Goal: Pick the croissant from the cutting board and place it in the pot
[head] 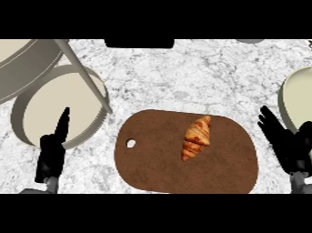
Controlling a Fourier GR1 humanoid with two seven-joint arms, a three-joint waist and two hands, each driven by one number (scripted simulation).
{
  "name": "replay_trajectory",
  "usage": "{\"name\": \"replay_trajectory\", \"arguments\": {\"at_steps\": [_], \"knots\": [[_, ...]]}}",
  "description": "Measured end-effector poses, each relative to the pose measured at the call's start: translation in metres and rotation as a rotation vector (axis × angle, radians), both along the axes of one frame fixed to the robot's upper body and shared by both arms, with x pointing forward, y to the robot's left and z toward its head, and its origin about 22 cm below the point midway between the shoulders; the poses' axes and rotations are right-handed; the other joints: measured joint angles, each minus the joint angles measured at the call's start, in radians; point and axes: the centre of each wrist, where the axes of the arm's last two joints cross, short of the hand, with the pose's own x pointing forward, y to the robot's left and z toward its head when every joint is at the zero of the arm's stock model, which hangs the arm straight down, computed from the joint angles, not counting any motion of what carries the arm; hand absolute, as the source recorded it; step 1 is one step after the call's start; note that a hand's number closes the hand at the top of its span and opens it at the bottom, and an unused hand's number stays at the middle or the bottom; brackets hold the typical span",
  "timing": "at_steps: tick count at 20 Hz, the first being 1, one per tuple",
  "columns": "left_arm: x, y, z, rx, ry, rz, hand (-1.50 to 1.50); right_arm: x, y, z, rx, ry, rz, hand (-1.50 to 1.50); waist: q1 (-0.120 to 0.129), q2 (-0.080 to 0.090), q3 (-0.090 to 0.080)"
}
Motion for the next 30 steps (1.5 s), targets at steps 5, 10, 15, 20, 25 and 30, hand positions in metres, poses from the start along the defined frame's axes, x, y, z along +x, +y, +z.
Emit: {"name": "replay_trajectory", "arguments": {"at_steps": [5,10,15,20,25,30], "knots": [[-0.005,0.001,0.014,-0.177,0.006,0.044,0.0,0.047,0.011,0.075,-0.041,-0.152,0.21,1.5,0.022,0.003,-0.004],[-0.002,0.02,0.011,-0.083,-0.042,0.165,0.0,0.069,-0.003,0.145,-0.441,-0.264,0.352,-1.5,0.028,0.002,-0.02],[-0.01,0.027,0.008,-0.069,-0.068,0.171,0.0,0.072,0.009,0.179,-0.614,-0.372,0.537,-1.5,0.011,0.006,-0.014],[-0.015,0.03,0.008,-0.079,-0.07,0.183,0.0,0.071,0.022,0.199,-0.748,-0.395,0.697,-1.5,0.0,0.008,-0.011],[-0.018,0.032,0.009,-0.064,-0.065,0.177,0.0,0.069,0.039,0.211,-0.895,-0.303,0.843,-1.5,-0.002,0.009,-0.011],[-0.017,0.035,0.013,-0.08,-0.042,0.139,0.0,0.069,0.065,0.21,-1.004,-0.194,0.942,-1.5,0.007,0.012,-0.013]]}}
